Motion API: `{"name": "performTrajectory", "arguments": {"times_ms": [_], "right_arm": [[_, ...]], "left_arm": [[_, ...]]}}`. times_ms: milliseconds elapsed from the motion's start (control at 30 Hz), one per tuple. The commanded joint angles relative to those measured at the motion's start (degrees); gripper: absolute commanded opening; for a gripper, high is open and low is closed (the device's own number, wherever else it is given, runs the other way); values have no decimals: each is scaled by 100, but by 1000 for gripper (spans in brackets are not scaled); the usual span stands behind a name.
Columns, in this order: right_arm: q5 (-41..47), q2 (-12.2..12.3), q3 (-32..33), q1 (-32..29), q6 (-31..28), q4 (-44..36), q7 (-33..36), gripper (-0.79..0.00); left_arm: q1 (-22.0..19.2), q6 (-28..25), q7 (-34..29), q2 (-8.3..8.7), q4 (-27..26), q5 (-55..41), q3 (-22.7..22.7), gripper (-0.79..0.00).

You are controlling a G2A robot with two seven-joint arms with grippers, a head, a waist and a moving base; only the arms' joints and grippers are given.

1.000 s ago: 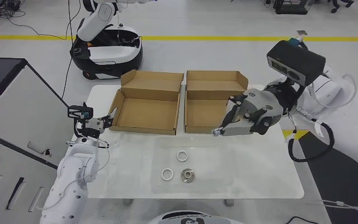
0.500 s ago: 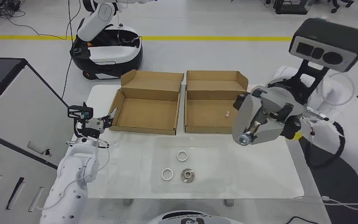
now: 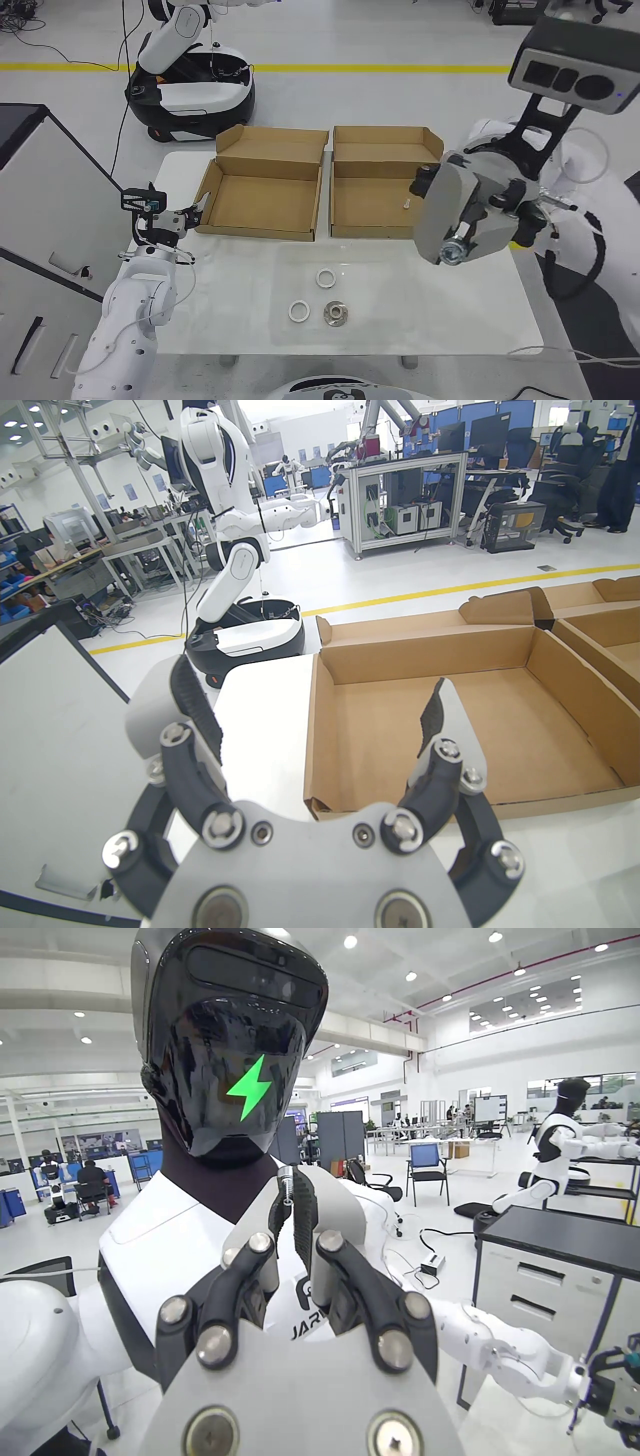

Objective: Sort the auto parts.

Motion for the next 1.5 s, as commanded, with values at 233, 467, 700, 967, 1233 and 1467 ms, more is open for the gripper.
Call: {"name": "performTrajectory", "arguments": {"times_ms": [233,467,700,967,1233,1467], "right_arm": [[0,0,0,0,0,0,0,-785],[0,0,0,0,0,0,0,-785],[-42,-49,294,-410,0,-150,-399,-785],[260,-111,763,-991,0,-380,-347,-785],[134,-188,1057,-1348,108,-461,-243,-785],[-382,-255,1247,-1471,611,-513,-189,-785]], "left_arm": [[0,0,0,0,0,0,0,0],[0,0,0,0,0,0,0,0],[0,0,0,0,0,0,0,0],[0,0,0,0,0,0,0,0],[0,0,0,0,0,0,0,0],[0,0,0,0,0,0,0,0]]}}
